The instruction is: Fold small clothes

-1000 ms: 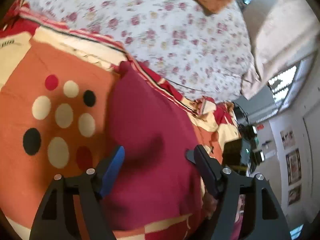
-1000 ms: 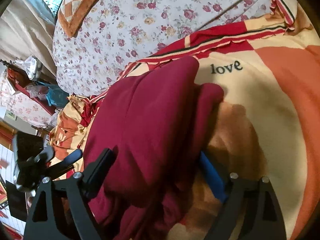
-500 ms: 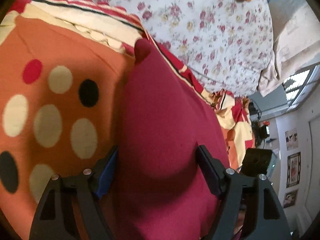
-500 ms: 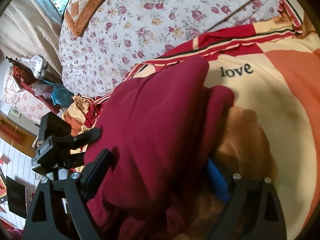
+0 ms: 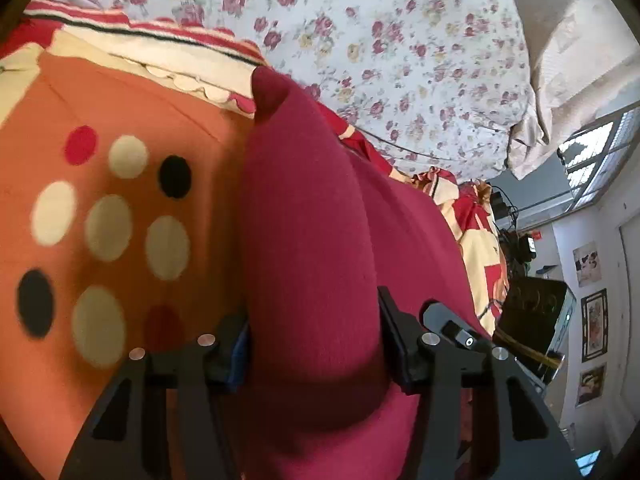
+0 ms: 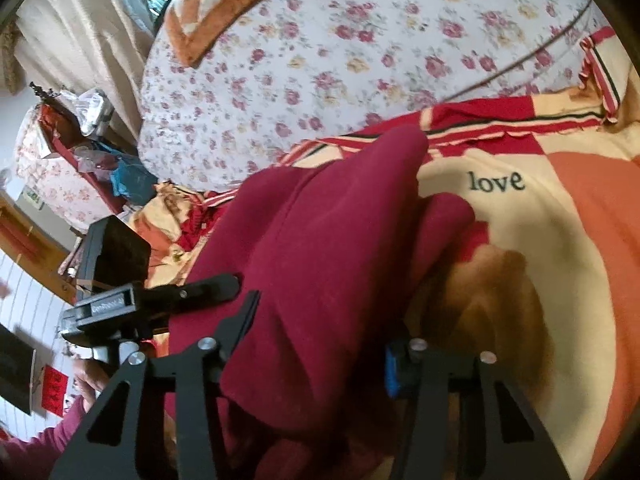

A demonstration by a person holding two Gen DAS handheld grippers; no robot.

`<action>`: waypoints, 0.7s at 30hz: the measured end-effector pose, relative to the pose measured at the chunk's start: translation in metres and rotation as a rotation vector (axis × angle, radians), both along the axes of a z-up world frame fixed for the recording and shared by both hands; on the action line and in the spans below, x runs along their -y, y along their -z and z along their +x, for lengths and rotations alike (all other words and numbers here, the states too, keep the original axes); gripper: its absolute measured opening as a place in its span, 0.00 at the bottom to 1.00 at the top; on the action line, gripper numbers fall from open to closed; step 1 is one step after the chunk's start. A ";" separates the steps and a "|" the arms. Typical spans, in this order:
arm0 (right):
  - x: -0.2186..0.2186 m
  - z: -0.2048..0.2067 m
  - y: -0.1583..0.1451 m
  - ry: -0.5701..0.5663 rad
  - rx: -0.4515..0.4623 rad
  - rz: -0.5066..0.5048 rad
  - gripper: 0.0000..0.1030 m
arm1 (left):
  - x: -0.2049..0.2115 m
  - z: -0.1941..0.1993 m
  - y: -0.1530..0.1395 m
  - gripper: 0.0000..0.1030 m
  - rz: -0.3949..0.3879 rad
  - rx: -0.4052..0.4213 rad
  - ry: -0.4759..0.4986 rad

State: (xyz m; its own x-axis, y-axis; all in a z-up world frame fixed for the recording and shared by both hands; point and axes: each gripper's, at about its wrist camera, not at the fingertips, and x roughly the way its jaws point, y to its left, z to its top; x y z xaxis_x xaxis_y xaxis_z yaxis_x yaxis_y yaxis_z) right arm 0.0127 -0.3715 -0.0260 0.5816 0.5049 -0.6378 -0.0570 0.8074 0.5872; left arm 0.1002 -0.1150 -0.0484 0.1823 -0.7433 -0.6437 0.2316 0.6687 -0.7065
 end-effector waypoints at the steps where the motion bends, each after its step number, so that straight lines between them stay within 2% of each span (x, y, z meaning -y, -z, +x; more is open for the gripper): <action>1: -0.004 -0.002 -0.005 -0.010 -0.002 0.009 0.50 | -0.006 -0.006 -0.005 0.32 0.000 0.004 -0.006; 6: -0.031 -0.016 -0.019 -0.066 -0.011 0.031 0.50 | -0.039 -0.036 -0.021 0.32 0.013 0.016 -0.046; 12: -0.067 -0.038 -0.014 -0.133 -0.060 0.025 0.51 | -0.070 -0.073 -0.009 0.32 0.045 -0.016 -0.104; 14: -0.073 -0.042 -0.008 -0.142 -0.079 0.021 0.51 | -0.073 -0.079 -0.001 0.32 0.061 -0.020 -0.110; 17: -0.079 -0.046 0.008 -0.154 -0.118 -0.018 0.57 | -0.071 -0.084 0.009 0.33 0.101 -0.007 -0.109; 18: -0.079 -0.046 0.015 -0.151 -0.140 -0.045 0.61 | -0.068 -0.086 0.008 0.35 0.115 0.009 -0.107; 21: -0.073 -0.052 0.016 -0.113 -0.155 -0.044 0.62 | -0.063 -0.090 0.000 0.40 0.177 0.051 -0.115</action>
State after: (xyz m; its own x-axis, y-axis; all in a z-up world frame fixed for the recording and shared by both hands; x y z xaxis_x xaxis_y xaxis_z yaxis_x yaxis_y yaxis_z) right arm -0.0397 -0.2981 -0.0416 0.4159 0.5310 -0.7383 -0.0605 0.8262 0.5601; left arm 0.0100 -0.0524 -0.0488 0.2950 -0.5922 -0.7498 0.1796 0.8051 -0.5653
